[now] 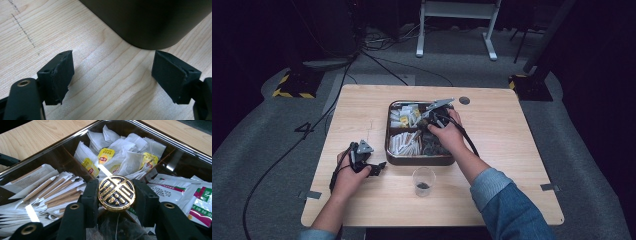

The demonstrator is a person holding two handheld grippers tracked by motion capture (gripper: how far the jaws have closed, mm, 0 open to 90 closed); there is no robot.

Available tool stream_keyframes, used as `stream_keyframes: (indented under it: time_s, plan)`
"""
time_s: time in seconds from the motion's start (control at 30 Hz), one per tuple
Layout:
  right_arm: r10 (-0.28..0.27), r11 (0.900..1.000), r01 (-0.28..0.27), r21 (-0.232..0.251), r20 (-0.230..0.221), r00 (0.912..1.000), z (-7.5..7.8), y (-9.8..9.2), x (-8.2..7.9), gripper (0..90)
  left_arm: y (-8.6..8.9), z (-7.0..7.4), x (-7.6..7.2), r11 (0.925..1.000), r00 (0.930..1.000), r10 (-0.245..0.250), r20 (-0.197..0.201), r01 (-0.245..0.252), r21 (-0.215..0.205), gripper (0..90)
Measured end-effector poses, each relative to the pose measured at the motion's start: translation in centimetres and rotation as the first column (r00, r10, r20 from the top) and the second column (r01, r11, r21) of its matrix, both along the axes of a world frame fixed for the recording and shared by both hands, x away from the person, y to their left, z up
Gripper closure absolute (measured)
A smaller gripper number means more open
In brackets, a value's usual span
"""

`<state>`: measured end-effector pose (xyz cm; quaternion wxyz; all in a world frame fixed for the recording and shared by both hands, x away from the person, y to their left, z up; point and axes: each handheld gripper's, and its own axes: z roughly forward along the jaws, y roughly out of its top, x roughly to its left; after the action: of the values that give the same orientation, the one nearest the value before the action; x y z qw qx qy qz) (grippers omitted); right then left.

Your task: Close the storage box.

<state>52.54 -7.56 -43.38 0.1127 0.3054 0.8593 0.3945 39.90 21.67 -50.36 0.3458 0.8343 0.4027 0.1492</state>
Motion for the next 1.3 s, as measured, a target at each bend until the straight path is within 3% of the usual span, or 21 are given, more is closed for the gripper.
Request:
stream_keyframes:
  time_s: [0.67, 1.13, 1.3]
  plan:
    - [-0.003, 1.000, 0.003, 0.002, 0.016, 0.9999, -0.47, 0.35, 0.23, 58.8, 0.00, 0.00, 0.00, 1.0000, 1.0000, 0.000, 0.000, 0.000, 0.000, 18.8]
    - [0.004, 1.000, -0.003, -0.023, 0.029, 0.9996, -0.39, 0.48, -0.02, 58.7, 0.00, 0.00, 0.00, 1.0000, 1.0000, 0.000, 0.000, 0.000, -0.001, 18.7]
    - [-0.010, 1.000, 0.010, -0.002, 0.015, 0.9998, -0.41, 0.37, 0.03, 56.0, 0.00, 0.00, 0.01, 1.0000, 1.0000, 0.000, -0.001, 0.000, -0.001, 18.7]
